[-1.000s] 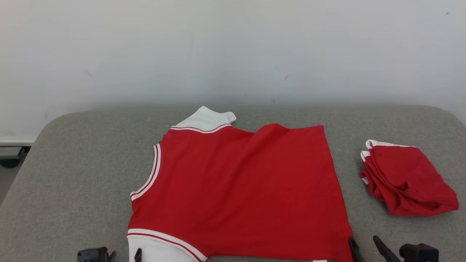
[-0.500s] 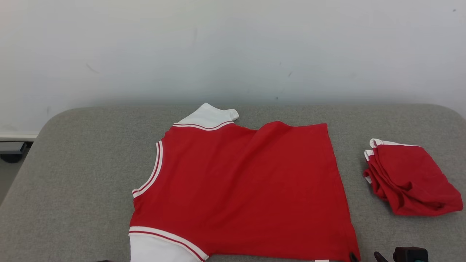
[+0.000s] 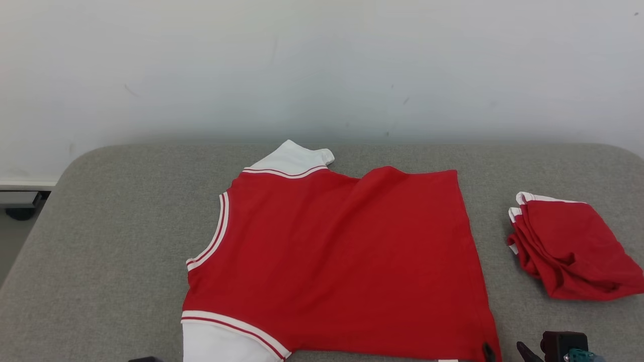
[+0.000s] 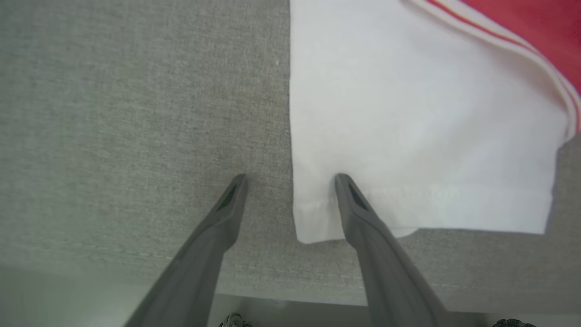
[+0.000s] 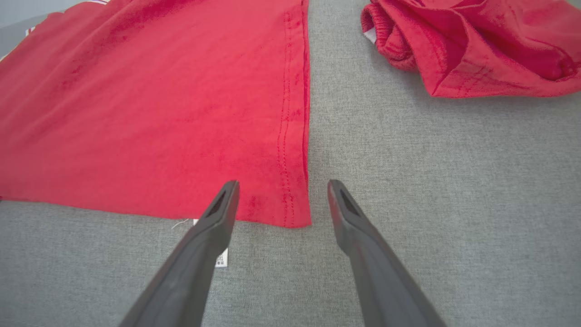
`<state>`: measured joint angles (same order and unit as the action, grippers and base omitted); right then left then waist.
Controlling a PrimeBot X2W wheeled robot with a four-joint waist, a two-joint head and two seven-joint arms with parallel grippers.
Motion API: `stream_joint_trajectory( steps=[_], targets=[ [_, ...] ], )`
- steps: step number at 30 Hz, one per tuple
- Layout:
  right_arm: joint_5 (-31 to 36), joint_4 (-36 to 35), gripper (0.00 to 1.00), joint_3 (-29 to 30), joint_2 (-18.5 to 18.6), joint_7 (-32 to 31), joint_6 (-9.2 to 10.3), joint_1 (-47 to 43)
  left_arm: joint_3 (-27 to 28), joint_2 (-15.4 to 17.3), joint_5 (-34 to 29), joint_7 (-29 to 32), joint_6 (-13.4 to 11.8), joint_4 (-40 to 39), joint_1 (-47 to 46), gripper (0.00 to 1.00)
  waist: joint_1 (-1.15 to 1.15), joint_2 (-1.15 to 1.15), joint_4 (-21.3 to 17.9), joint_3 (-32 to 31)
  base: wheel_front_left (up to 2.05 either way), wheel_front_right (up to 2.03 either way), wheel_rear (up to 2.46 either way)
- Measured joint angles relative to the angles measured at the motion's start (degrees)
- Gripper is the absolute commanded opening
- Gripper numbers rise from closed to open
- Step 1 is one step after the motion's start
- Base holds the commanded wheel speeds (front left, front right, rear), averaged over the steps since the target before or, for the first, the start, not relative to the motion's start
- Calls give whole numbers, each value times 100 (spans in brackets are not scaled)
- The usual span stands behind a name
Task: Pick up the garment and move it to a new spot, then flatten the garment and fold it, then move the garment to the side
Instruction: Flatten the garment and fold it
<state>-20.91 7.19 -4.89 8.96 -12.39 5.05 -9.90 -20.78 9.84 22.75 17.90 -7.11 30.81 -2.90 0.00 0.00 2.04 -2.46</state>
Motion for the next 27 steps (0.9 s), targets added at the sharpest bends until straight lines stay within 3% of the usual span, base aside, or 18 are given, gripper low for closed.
stream_joint_trajectory(
  steps=[19, 27],
  targets=[
    [36, 584, 100, 66, -29, -285, 58, 238, -62, 0, 7, 327, -37, -235, -3, 100, 0, 1, 82, 129, 0, 0, 0],
    [33, 834, 100, 141, -24, -375, 87, 254, -221, -30, 23, 434, 67, -447, 18, 100, 0, 1, 144, 159, 0, 0, 0]
  ],
)
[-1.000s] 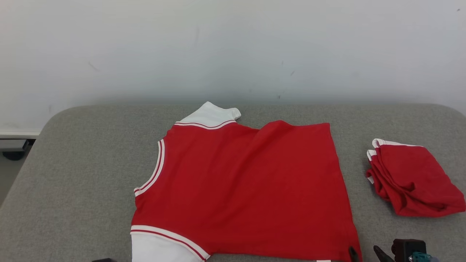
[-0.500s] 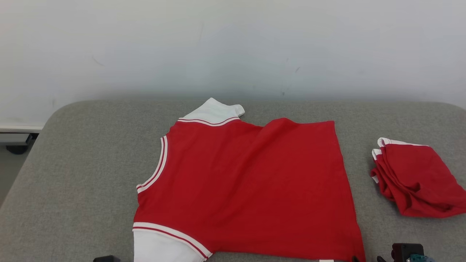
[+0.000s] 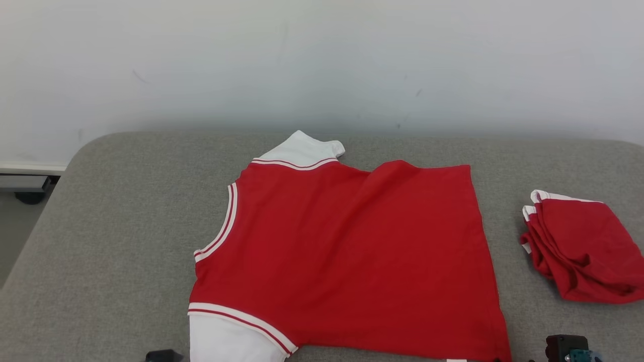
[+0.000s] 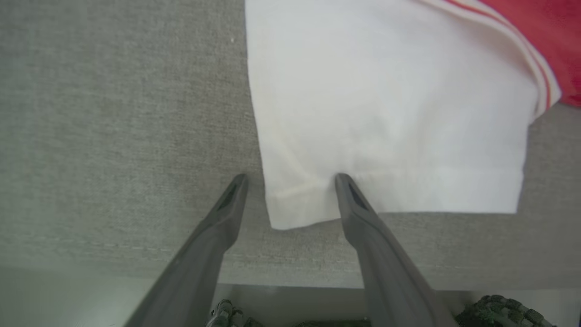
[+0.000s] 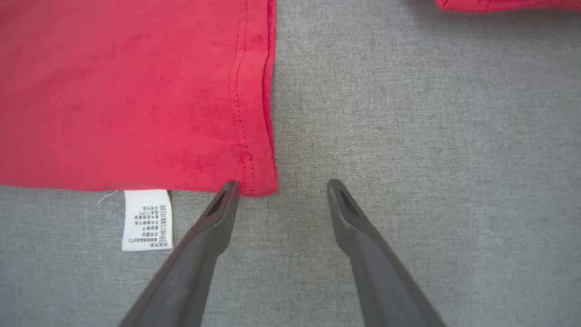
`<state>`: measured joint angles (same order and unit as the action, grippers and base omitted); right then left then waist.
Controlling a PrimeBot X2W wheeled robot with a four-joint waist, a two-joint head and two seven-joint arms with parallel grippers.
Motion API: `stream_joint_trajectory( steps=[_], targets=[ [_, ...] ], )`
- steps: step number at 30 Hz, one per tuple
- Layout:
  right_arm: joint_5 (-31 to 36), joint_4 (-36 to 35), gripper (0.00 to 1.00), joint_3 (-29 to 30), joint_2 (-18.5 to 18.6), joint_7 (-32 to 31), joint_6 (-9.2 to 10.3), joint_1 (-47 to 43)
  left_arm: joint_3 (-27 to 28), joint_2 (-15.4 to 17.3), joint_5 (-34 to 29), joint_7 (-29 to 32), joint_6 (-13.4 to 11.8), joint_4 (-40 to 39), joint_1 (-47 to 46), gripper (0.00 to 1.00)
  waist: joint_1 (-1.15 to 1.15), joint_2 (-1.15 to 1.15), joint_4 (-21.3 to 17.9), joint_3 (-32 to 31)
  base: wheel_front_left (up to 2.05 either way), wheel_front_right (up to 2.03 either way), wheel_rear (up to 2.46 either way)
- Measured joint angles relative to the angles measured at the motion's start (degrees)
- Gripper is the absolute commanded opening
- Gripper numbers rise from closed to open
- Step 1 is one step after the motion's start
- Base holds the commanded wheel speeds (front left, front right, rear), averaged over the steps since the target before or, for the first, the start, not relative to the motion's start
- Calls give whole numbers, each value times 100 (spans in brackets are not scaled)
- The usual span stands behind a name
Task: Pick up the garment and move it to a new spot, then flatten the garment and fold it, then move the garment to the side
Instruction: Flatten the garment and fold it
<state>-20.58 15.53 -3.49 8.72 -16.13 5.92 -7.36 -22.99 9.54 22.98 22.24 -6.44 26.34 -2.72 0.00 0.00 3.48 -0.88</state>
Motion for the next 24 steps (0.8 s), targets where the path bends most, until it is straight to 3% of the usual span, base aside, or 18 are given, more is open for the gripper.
stream_joint_trajectory(
  steps=[10, 14, 15, 19, 20, 21, 22, 23, 24],
  targets=[
    [-5, 211, 100, -21, -22, -2, 13, 209, -22, 0, -3, 94, 47, -146, 12, 100, 0, 0, 96, 32, 0, 0, 0],
    [-20, 300, 75, -31, -42, -9, 12, 230, 31, 2, -3, 118, 44, -170, 19, 100, 0, 0, 112, 43, 0, 0, 0],
    [-24, 314, 60, -33, -43, -10, 12, 230, 41, 2, -3, 118, 43, -176, 22, 100, 0, 0, 115, 47, 0, 0, 0],
    [-52, 358, 40, -38, -46, -10, -5, 258, 85, 1, -3, 141, 41, -220, 44, 100, 0, 0, 129, 70, 0, 0, 0],
    [-52, 380, 38, -40, -46, -10, -9, 286, 102, -1, -1, 145, 40, -232, 54, 89, 0, 0, 131, 77, 0, 0, 0],
    [-52, 401, 27, -40, -46, -10, -14, 319, 119, -1, -1, 152, 38, -246, 69, 40, 0, 0, 133, 84, 0, 0, 0],
    [-52, 414, 11, -40, -46, -10, -16, 334, 143, 0, -1, 151, 34, -267, 90, 0, 0, 0, 135, 92, 0, 0, 0],
    [-53, 424, 0, -41, -47, -9, -23, 338, 156, 5, -1, 152, 32, -277, 107, 0, 0, 0, 136, 99, 0, 0, 0],
    [-53, 434, 0, -47, -48, -9, -38, 343, 162, 10, 0, 153, 19, -280, 116, 0, 0, 0, 138, 105, 0, 0, 0]
  ],
)
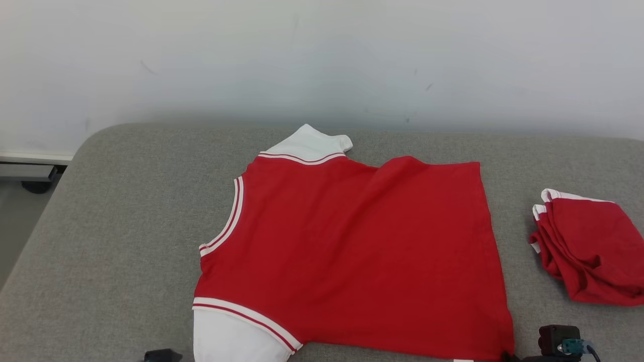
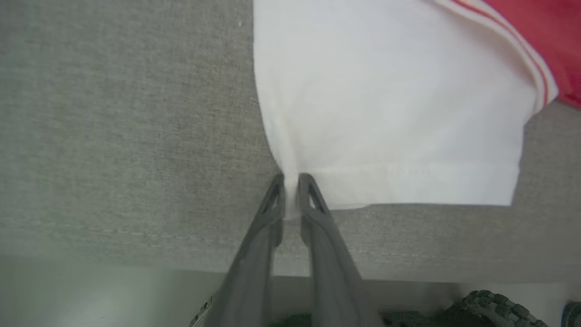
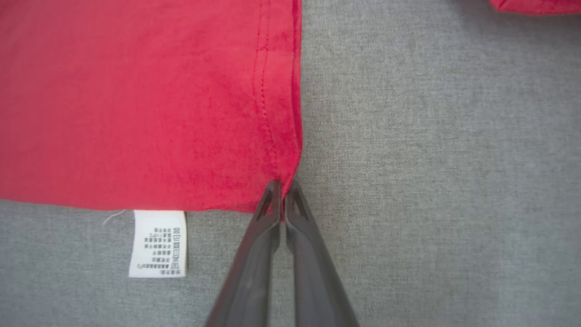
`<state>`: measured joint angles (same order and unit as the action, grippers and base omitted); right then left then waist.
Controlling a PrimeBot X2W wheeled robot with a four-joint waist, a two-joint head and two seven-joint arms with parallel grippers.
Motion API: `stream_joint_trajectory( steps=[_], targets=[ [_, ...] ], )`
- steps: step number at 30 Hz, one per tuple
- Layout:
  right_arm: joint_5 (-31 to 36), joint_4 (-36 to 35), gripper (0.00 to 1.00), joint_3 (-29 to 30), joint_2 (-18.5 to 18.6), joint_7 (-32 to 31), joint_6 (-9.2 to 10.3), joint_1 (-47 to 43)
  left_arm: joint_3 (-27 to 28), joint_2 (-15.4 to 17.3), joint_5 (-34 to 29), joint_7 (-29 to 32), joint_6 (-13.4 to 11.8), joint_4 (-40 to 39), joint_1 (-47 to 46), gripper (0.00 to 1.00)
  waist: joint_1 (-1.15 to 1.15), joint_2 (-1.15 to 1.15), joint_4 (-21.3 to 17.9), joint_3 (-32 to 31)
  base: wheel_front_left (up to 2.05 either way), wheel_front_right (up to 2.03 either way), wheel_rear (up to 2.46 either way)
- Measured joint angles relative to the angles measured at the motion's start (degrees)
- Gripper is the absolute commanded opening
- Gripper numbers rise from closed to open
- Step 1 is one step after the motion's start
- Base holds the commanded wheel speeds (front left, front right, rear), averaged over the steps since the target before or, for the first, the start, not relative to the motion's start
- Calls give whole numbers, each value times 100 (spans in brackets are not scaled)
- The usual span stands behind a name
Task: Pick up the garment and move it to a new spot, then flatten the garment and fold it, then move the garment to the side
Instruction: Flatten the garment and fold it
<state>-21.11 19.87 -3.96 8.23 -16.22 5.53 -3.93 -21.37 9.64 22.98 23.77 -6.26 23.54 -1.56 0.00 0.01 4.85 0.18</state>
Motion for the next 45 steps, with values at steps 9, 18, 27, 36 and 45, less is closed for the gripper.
stream_joint_trajectory(
  steps=[9, 18, 27, 36, 45],
  targets=[
    [-261, -18, 0, 67, -62, 45, -125, -3, 121, -70, 79, -103, -26, -271, 17, 0, 0, 0, 4, 35, 0, 0, 0],
    [-660, -524, 0, 218, -214, 220, -367, -33, 259, -131, 235, -437, -25, -1016, -3, 0, 0, 0, -11, 35, 0, 0, 0],
    [-786, -957, 0, 354, -213, 365, -471, -19, 357, -112, 215, -601, -22, -1471, -330, 0, 0, -1, -115, 33, 0, 0, 0],
    [-1150, -1059, 0, 564, -364, 398, -398, 266, 391, -108, -24, -546, -26, -1301, -1032, 0, 0, 0, -252, 121, 0, 0, 0],
    [-1414, -900, 0, 582, -444, 361, -326, 614, 453, -96, -111, -514, -29, -939, -1710, 0, 0, -1, -389, 274, 0, 0, 0]
  ],
)
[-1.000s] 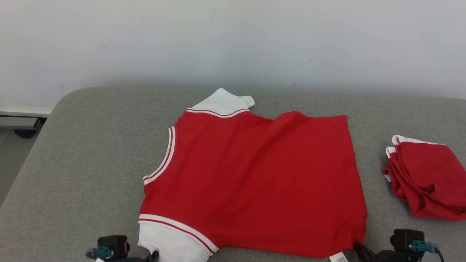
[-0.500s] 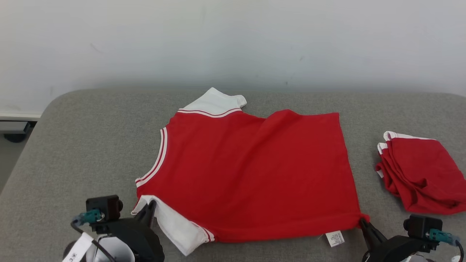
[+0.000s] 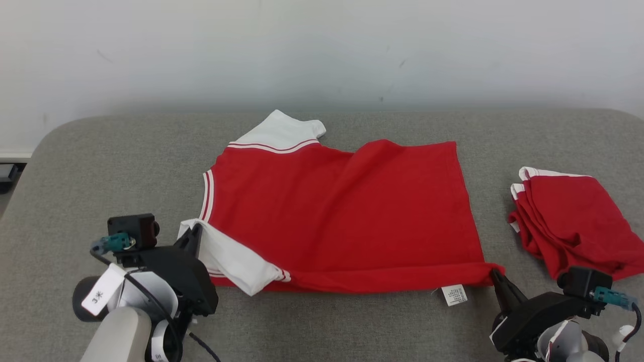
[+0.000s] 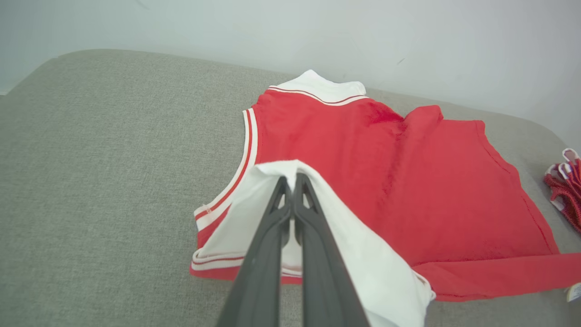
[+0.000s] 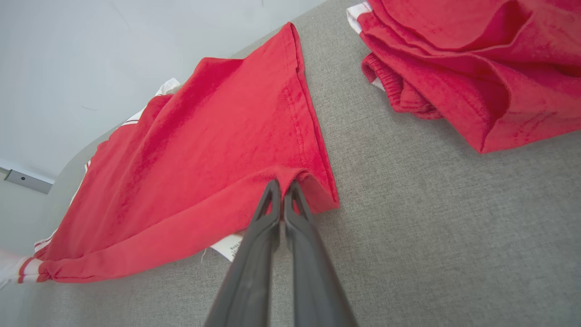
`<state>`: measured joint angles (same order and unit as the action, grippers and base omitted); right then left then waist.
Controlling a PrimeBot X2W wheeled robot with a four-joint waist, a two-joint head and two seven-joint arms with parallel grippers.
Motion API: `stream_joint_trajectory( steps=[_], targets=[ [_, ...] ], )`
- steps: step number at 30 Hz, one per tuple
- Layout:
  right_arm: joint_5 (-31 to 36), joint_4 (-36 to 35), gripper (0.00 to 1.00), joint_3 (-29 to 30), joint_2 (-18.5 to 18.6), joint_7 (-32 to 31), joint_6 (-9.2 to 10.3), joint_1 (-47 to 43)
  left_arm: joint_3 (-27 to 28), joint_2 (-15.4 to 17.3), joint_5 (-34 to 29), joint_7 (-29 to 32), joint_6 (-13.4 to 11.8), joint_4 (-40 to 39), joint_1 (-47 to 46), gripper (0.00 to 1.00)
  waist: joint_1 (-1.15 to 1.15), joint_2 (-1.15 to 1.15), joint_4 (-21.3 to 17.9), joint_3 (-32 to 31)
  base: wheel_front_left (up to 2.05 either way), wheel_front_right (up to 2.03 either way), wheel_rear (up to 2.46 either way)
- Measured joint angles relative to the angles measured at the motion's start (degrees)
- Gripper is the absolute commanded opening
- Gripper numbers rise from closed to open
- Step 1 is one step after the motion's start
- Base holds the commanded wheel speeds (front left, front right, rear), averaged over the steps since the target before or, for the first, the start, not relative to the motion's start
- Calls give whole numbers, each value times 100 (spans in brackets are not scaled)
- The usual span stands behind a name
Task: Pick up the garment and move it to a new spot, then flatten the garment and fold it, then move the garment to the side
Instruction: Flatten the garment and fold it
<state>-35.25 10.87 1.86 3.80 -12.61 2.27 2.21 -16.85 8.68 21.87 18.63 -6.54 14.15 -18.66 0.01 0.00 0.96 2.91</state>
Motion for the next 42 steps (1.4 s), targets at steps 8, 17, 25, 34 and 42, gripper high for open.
stream_joint_trajectory(
  steps=[8, 17, 25, 34, 42],
  targets=[
    [-97, 204, 0, -86, -22, -102, 75, 571, 99, -123, -56, -9, -4, 377, -601, 0, 0, 0, -170, 172, 0, 0, 0],
    [-276, 525, 0, -83, -38, -157, 137, 1105, 116, -208, -77, -52, -5, 758, -1112, 0, 0, 0, -308, 407, 0, 0, 0],
    [-307, 837, 0, -74, -43, -143, 210, 1613, 183, -298, -200, -120, -30, 1327, -1464, 0, 0, 0, -303, 645, 0, 0, 0],
    [-363, 1103, 100, -104, -51, 122, 138, 1942, 288, -397, -245, -558, -51, 1685, -1770, 100, -1, 1, -150, 733, 0, 0, 0],
    [-396, 1081, 100, -157, -51, 576, -201, 2080, 367, -398, -312, -1035, -51, 2007, -1845, 100, 0, 1, -118, 722, 0, 0, 0]
  ],
)
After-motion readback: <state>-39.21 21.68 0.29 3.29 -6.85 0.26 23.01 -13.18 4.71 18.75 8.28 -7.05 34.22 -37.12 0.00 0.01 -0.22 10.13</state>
